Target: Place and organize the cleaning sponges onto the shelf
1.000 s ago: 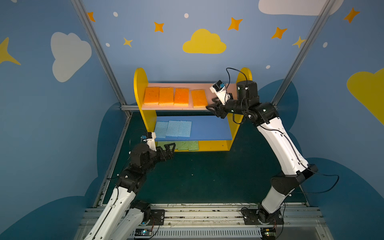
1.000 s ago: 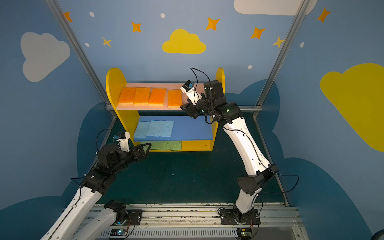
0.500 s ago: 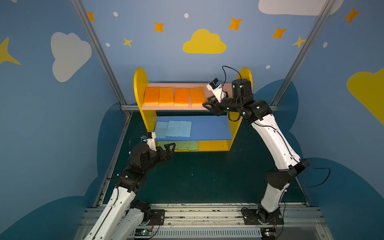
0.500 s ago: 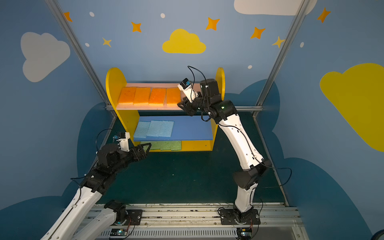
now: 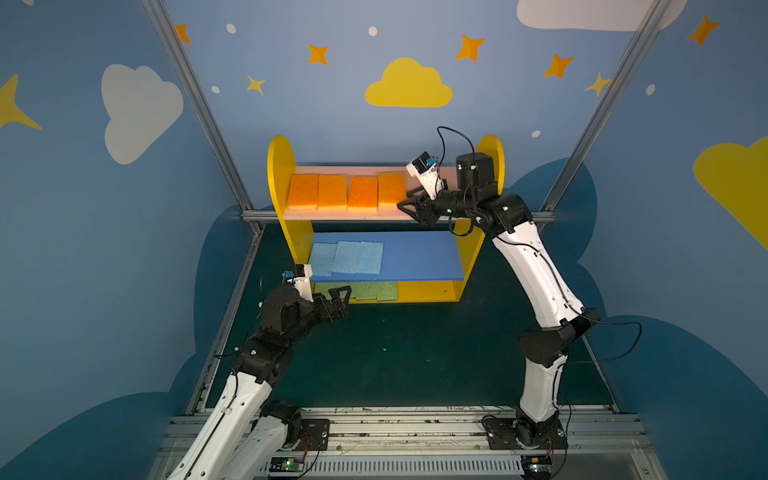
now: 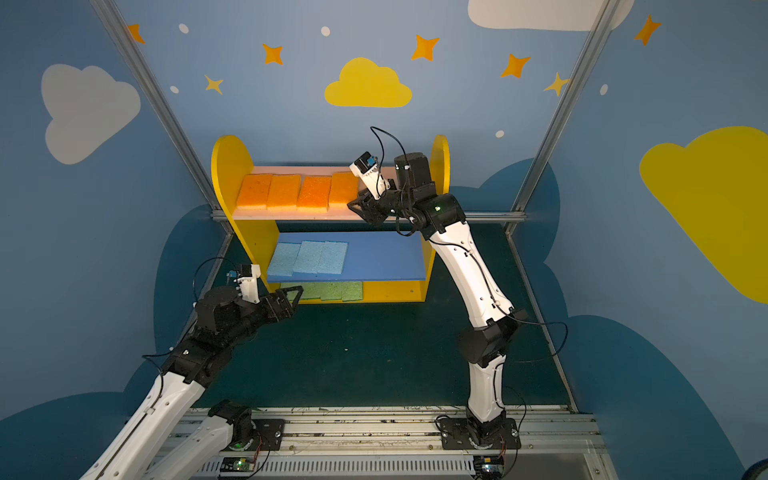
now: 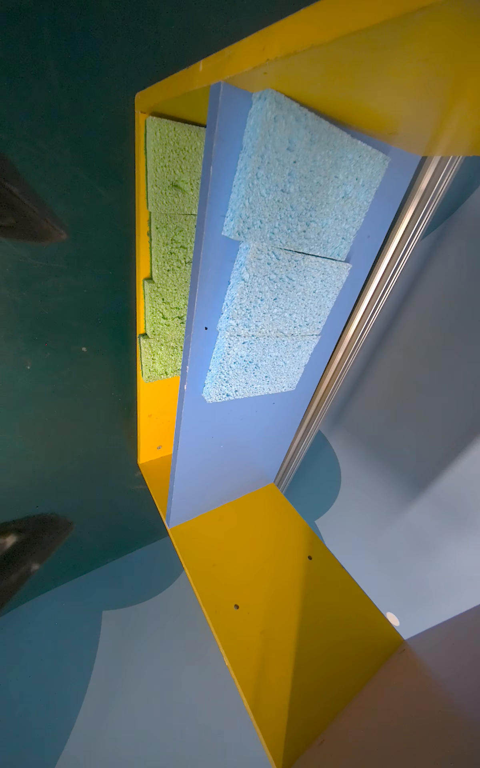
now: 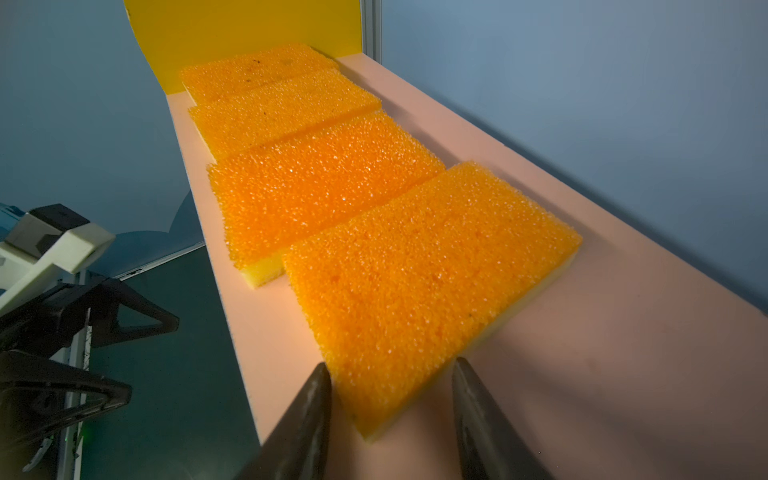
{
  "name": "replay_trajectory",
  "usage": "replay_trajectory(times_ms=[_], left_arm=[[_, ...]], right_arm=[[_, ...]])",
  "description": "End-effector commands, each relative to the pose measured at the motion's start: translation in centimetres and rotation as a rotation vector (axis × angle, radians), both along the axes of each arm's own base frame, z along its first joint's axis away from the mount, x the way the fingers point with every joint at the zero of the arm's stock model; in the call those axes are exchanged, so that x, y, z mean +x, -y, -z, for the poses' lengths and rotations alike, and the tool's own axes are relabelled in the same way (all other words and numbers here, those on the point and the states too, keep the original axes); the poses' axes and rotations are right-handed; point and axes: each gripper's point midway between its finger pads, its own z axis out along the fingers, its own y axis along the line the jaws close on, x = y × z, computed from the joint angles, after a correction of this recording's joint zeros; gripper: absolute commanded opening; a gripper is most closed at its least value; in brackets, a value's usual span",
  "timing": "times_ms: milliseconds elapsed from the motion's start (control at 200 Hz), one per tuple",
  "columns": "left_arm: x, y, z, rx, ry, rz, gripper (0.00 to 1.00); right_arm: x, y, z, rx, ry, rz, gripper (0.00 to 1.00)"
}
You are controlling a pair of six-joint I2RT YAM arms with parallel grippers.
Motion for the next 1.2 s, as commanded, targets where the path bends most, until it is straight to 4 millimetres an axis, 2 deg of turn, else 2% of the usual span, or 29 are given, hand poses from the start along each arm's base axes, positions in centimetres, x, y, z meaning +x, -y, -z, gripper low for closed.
replay_trajectory(times_ms=[0,491,601,791,931,1056,1196], left_arm=[[0.0,0.1,-1.4,0.003,0.033,0.009,1.0],[-0.1,0.0,-1.8,0.009,0.027,0.004,0.99],[-0.3,-0.3,-1.8,0.018,0.025,-0.003,0.99],[-0.5,-0.6,-2.4,0.034,0.027,-0.013,0.99],[-0.8,-1.2,-3.4,0.04,0.039,-0.03,0.99],[-1.4,-2.2,-4.8,0.047,0.07,-0.07,1.0],[-2.2,-3.0,-5.6,0.062,0.077,-0.086,0.99]], right_arm=[[-0.4,-0.7,0.9,0.011,-0.057,-0.049,0.47],[-1.0,-2.1,-0.4,0.126,-0.106,-0.174,0.54],[-0.3,-1.4,-0.6,0.126,-0.105,-0.134,0.56],[0.3,0.7,-2.3,0.155,-0.077,-0.071,0.65],[-0.9,2.0,-3.9,0.158,-0.012,-0.046,0.8],[-2.8,3.4,-5.5,0.162,0.047,-0.029,0.83],[-5.6,5.2,-6.0,0.205,0.093,-0.013,0.86]])
